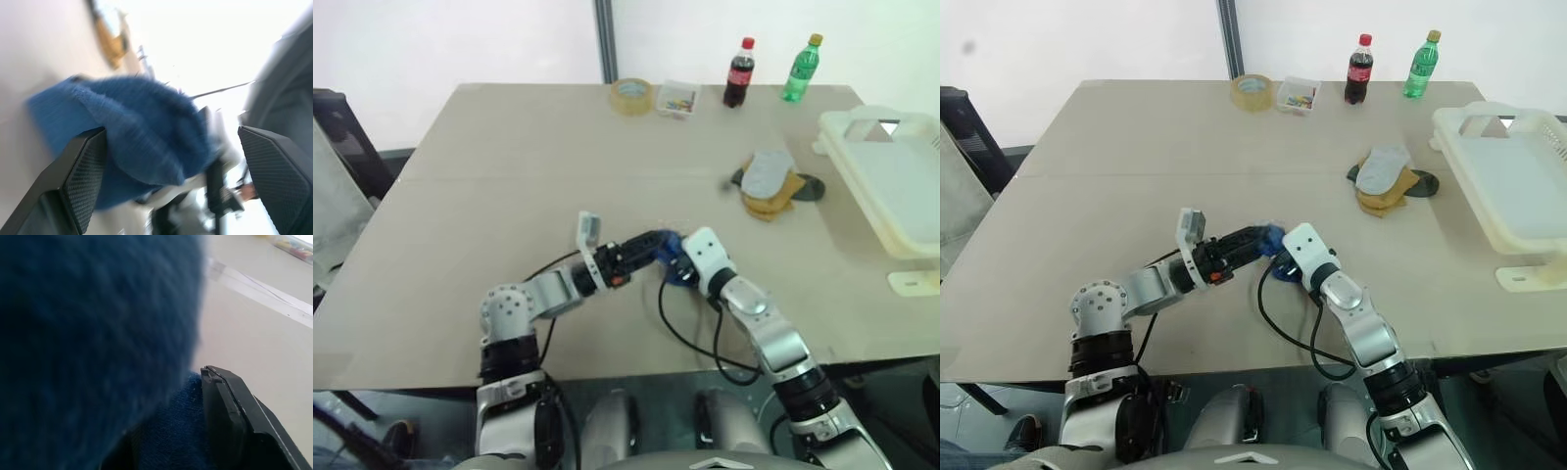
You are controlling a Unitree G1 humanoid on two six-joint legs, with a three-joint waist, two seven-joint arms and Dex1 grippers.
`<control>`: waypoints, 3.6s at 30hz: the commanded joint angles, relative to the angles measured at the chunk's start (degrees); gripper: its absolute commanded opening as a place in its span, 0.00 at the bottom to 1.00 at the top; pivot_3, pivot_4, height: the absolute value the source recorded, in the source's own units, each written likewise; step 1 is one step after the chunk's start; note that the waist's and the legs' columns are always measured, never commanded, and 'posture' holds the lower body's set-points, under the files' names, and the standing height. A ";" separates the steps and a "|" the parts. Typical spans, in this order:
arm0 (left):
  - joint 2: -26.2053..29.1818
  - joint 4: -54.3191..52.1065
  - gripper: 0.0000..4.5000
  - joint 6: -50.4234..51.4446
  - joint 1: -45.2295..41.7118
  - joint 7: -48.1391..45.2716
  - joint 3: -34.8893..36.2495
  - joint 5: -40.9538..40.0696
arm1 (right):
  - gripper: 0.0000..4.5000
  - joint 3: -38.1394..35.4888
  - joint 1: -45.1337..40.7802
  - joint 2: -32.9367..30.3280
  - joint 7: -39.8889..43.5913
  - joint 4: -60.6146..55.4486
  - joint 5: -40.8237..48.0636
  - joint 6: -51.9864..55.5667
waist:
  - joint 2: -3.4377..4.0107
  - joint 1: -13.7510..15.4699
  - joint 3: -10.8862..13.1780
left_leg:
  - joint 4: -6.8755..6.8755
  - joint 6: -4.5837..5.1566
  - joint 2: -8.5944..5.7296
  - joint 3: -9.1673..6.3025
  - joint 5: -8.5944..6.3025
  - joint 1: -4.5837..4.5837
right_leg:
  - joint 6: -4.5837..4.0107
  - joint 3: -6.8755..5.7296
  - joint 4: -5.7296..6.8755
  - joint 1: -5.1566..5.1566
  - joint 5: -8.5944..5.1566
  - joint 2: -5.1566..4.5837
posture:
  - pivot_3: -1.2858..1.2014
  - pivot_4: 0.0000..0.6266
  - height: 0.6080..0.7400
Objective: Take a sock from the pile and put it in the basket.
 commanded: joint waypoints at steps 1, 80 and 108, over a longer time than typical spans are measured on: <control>-0.88 -1.15 0.99 -0.99 -0.57 0.03 -0.90 -1.80 | 0.42 -0.19 1.18 -1.00 0.04 0.35 -1.19 1.61 | 0.00 -0.03 0.00 | -0.01 0.00 -0.01 0.00 0.00 0.00 | 0.00 0.00 -0.01 0.00 0.00 0.01 | 0.52 0.24 1.00; -0.38 6.11 1.00 -8.13 -3.25 -12.14 -13.65 10.55 | 0.99 -21.90 7.83 -2.21 -2.34 -28.99 33.03 44.70 | -0.01 0.15 0.08 | 0.00 0.09 -0.06 -0.07 -0.04 -0.91 | 0.15 -0.10 -0.24 -0.74 0.11 0.08 | 0.52 0.24 1.00; 9.90 -8.12 1.00 -20.40 1.58 -19.69 -22.53 22.19 | 0.03 -32.65 4.65 7.11 -5.13 -18.69 45.85 48.12 | -0.01 -0.50 -0.02 | 0.00 0.08 0.05 -0.06 -0.04 -0.80 | 0.11 -0.07 -0.11 -0.74 0.11 0.15 | 0.52 0.24 1.00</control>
